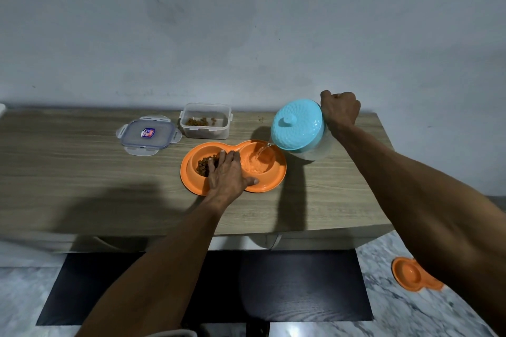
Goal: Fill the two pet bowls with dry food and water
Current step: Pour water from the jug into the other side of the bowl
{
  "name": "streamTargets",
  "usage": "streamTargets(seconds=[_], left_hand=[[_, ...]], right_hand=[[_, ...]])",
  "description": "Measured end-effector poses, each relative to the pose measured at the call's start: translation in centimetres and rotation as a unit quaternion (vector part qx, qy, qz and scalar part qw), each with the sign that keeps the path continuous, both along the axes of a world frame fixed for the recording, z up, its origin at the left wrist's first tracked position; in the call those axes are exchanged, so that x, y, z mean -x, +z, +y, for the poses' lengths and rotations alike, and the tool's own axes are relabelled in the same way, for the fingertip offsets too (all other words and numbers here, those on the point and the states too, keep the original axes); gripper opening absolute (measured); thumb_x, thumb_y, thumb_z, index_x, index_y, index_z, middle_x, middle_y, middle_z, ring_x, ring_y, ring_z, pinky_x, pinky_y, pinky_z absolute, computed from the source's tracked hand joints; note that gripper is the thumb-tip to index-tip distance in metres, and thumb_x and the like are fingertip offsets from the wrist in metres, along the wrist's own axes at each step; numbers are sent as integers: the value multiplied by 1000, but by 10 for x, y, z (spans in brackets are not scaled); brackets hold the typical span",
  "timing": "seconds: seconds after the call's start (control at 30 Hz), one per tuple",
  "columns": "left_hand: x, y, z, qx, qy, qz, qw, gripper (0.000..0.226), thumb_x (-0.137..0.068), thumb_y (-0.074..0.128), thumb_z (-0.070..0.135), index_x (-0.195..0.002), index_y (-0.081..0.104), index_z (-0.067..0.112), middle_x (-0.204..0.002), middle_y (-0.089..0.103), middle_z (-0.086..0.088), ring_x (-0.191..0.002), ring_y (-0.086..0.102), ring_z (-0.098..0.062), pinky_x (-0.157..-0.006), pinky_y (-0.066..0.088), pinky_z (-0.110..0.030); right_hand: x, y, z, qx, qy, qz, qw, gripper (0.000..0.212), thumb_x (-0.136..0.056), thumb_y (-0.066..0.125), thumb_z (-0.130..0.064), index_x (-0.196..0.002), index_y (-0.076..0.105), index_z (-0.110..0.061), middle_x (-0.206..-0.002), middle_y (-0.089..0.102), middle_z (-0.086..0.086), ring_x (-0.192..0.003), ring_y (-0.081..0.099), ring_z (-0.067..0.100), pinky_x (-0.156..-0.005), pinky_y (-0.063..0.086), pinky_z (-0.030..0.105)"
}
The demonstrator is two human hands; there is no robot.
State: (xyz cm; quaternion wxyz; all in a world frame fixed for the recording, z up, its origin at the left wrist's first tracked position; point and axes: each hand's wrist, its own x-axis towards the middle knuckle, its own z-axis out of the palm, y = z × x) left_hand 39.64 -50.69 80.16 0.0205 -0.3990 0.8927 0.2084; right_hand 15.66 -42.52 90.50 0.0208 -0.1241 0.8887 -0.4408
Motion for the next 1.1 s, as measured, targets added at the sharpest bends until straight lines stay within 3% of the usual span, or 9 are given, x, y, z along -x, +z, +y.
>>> streamTargets(seconds=[0.23,0.37,0.57,1.1], left_hand=[[-1,-2,0,6,-1,5,1000,98,-81,66,58,-154,20,11,-162,23,-8,-153,7,-29,-121,4,-55],[-1,-3,0,8,-2,5,1000,98,-81,66,59,-154,21,11,-162,24,-8,-153,8,-29,-121,5,-56],[-1,-3,-1,6,-2,10,1000,99,-81,67,58,-154,21,11,-162,24,-8,-153,8,-29,-121,6,-57],[-1,-1,-1,11,-4,12,1000,98,-80,67,59,-153,24,11,-160,28,-8,-152,11,-30,-121,7,-57]], right_hand=[[3,-1,2,0,-2,0,1000,46,-88,51,-27,-47,45,-6,-47,46,5,-65,48,25,-72,42,38],[5,-2,3,0,-2,-2,1000,47,-89,52,-26,-47,43,-7,-48,45,4,-55,42,19,-70,41,35],[5,-3,3,-1,-1,-6,1000,44,-84,51,-27,-45,44,-7,-47,45,5,-71,48,29,-77,47,44],[8,-3,5,11,-9,-15,1000,44,-87,53,-28,-47,48,-8,-50,49,4,-66,51,25,-76,49,42]])
